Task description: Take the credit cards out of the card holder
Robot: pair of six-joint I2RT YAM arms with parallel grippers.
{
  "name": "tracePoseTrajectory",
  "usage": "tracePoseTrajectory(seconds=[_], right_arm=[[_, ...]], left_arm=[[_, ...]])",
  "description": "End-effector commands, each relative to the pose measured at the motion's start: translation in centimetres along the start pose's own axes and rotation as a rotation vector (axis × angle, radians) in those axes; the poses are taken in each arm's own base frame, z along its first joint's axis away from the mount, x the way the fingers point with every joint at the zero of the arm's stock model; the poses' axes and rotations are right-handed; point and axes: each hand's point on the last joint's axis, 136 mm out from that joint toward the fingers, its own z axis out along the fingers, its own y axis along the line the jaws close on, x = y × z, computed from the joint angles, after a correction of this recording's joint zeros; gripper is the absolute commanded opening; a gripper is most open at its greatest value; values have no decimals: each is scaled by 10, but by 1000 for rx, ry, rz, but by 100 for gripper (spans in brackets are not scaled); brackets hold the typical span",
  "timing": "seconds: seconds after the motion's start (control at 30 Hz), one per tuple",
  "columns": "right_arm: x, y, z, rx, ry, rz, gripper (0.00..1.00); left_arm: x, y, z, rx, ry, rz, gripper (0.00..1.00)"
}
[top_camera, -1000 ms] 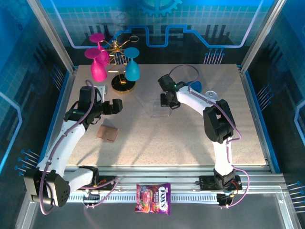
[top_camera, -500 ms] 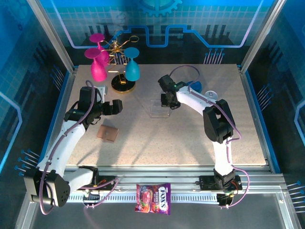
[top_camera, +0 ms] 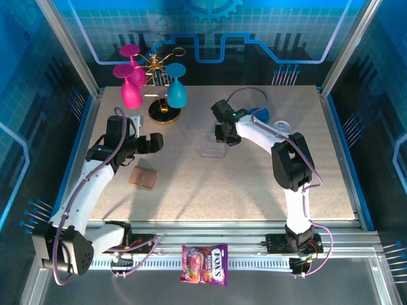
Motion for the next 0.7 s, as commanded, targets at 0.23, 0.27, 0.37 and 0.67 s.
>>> tracePoseTrajectory(seconds=[0.23,0.27,0.37,0.67], right_arm=[[-11,-1,-56,-65,-75,3,25],[-11,-1,-59,-71,-78,2,25],[-11,0,-68,-89,-92,-1,26],[-12,-8,-91,-99,-136,-12,26]], left_arm=[[31,41,4,-205,90,-362,99],[36,50,4,-252,86,-443,99],[56,63,9,-306,119,-641,99],[123,87,41,-452,291,-993,99]])
